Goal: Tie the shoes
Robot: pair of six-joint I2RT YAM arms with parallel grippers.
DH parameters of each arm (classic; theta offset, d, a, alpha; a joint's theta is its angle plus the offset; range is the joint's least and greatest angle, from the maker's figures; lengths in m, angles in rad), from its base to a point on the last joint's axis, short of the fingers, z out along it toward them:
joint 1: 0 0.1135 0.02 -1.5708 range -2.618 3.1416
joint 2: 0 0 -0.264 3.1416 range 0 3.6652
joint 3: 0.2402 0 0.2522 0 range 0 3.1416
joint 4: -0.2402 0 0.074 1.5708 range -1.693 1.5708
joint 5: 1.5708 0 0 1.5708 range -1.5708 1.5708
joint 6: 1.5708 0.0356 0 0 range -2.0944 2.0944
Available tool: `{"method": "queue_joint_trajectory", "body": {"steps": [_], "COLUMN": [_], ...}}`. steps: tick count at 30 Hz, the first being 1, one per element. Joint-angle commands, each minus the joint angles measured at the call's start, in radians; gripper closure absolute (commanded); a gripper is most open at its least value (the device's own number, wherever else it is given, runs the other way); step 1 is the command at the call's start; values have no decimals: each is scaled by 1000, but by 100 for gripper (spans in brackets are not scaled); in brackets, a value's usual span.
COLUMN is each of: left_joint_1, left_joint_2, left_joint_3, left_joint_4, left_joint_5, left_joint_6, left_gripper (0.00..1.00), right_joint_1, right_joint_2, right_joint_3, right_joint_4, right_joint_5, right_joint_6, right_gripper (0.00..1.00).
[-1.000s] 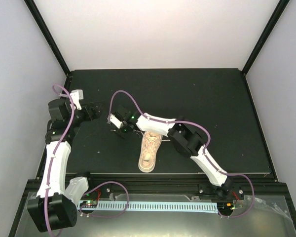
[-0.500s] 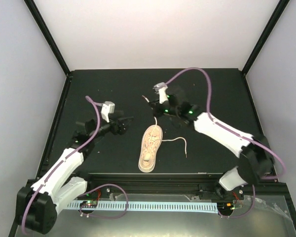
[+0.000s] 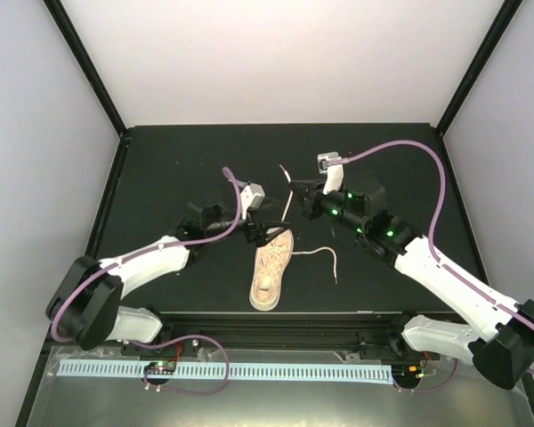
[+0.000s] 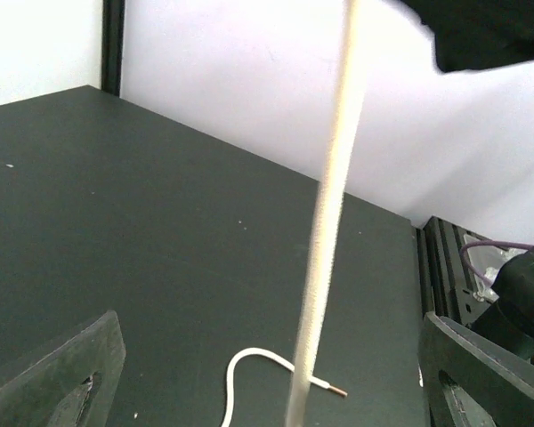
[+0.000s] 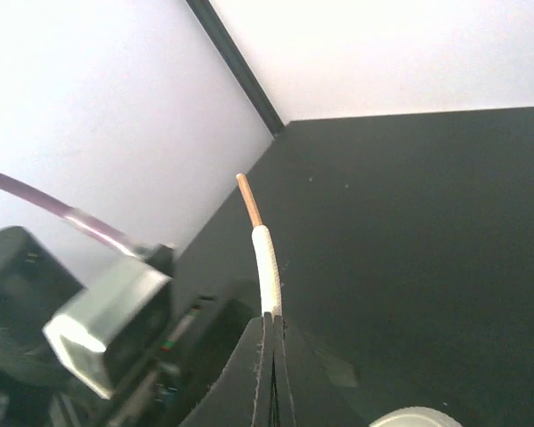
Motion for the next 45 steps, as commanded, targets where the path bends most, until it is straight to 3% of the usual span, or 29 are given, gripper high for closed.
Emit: {"method": "queue_joint_trajectory", "body": {"steps": [1,3,5,11,15,23,24,26,27,31,36,45], "left_joint_1": [-32,-45,-60,-78,-81,-77,-76,-73,-68,-47,-29,-2], "left_joint_2": [85,108,125,141,136,101,106,114,118,148,169,193], "left_joint_3": [86,94,102,115,111,108,120,142,148,174,181,198], "left_joint_4": [35,39,32,16,15,-83,-122,-190,-214,-300,-335,-402], "left_joint_5": [20,19,24,40,59,56,52,49,48,52,62,67], "left_joint_6": [71,67,69,52,30,-35,-40,-51,-61,-107,-148,-157], "left_gripper": [8,9,18,62,97,98,98,99,98,98,98,99], "right_joint_1": [-4,-4,-4,-4,-6,-85,-91,-101,-105,-118,-118,-98], "right_joint_2": [-47,-57,-66,-70,-65,52,69,82,80,5,-65,1], "right_joint_3": [-14,-19,-23,-27,-46,-94,-101,-139,-164,-277,-376,-446], "right_joint_4": [50,48,49,42,32,-80,-109,-153,-172,-230,-349,-371], "right_joint_5": [-13,-5,6,33,76,87,87,93,100,142,210,199], "right_joint_6": [57,61,64,69,75,84,80,76,80,105,134,136], "right_gripper": [98,98,98,98,98,95,84,44,32,17,16,39]}}
